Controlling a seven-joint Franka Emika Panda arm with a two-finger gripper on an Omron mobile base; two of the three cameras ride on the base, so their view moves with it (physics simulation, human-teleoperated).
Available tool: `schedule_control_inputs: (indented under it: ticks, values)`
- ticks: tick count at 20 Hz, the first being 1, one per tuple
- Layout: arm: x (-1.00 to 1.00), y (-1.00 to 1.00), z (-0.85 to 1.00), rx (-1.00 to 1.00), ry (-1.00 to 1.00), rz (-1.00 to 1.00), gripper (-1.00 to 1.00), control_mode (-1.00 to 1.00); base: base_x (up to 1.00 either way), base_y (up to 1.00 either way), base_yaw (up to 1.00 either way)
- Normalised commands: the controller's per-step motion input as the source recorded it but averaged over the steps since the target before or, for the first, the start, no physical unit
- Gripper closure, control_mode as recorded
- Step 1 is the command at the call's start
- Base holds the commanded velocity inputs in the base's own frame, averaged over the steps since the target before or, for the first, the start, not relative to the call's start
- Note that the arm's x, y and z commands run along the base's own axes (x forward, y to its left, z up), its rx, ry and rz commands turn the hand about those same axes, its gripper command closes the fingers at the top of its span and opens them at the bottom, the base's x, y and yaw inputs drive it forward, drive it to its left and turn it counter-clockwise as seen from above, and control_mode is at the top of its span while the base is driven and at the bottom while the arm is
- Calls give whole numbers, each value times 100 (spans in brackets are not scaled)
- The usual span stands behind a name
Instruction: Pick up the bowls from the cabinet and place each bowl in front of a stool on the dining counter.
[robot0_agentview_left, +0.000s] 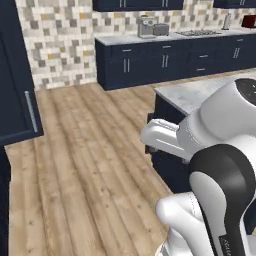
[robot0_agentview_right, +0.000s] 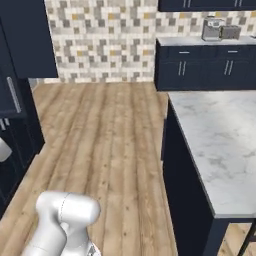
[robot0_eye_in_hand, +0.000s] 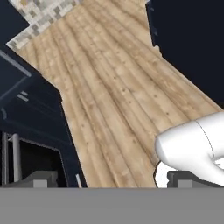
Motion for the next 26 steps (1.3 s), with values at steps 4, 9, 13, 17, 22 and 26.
schedule_control_inputs:
  ticks: [4, 9, 13, 17, 22, 26]
  values:
    - [0, 0, 0, 0, 0, 0, -100, 100, 100, 8, -46]
    - [0, 0, 0, 0, 0, 0, -100, 100, 100, 41, -26]
    - [0, 0, 0, 0, 0, 0, -100, 100, 100, 15, -12]
    - [0, 0, 0, 0, 0, 0, -100, 100, 100, 0, -7]
    - [0, 0, 0, 0, 0, 0, -100, 100, 100, -49, 6]
    - [0, 0, 0, 0, 0, 0, -100, 100, 92, -22, 24]
